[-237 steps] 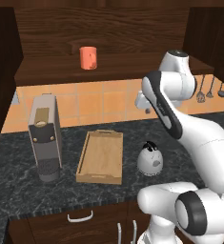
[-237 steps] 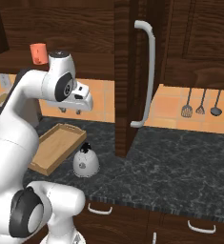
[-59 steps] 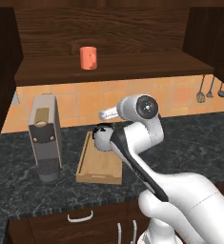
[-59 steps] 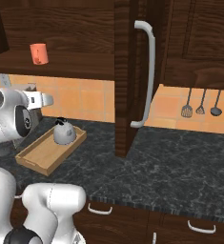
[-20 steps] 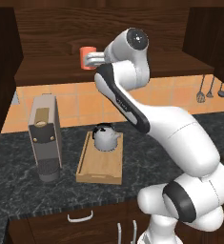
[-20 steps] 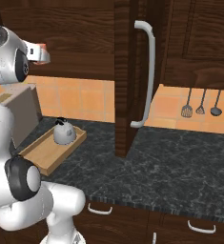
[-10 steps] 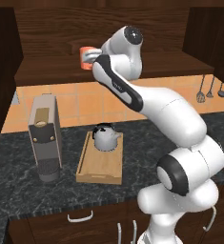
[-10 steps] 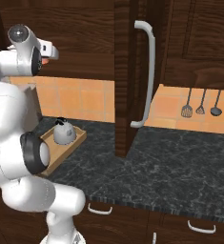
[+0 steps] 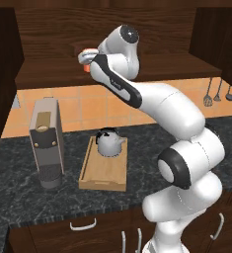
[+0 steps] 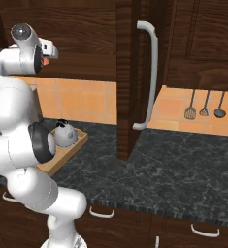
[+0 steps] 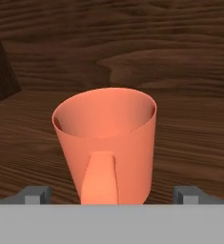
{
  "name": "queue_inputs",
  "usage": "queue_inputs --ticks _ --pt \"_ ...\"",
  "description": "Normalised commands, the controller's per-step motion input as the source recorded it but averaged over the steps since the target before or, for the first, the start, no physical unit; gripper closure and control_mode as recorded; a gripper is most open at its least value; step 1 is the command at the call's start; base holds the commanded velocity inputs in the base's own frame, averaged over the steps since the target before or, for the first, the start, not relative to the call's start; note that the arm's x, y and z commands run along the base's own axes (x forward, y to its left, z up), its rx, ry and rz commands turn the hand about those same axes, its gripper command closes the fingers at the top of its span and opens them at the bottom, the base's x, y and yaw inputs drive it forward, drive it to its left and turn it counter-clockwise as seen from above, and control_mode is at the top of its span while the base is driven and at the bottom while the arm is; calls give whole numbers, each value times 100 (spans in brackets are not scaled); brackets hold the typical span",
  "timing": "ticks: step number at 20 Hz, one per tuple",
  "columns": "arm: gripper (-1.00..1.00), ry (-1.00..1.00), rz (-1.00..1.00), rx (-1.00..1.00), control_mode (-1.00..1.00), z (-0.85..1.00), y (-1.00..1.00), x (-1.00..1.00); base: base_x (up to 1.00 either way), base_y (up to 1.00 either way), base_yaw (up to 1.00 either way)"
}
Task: Pick the kettle from the counter and place it on the tray. Then pick the mug from the cabinet and place it on the tray. Then close the cabinet doors.
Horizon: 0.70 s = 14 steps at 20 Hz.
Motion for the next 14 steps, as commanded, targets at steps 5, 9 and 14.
queue_inputs --ticks 5,9,14 --pt "-100 0 0 0 -100 -1 6 2 0 0 0" --pt "100 0 0 0 -100 -11 0 9 0 0 0" --pt "100 0 0 0 -100 0 -1 -8 0 0 0"
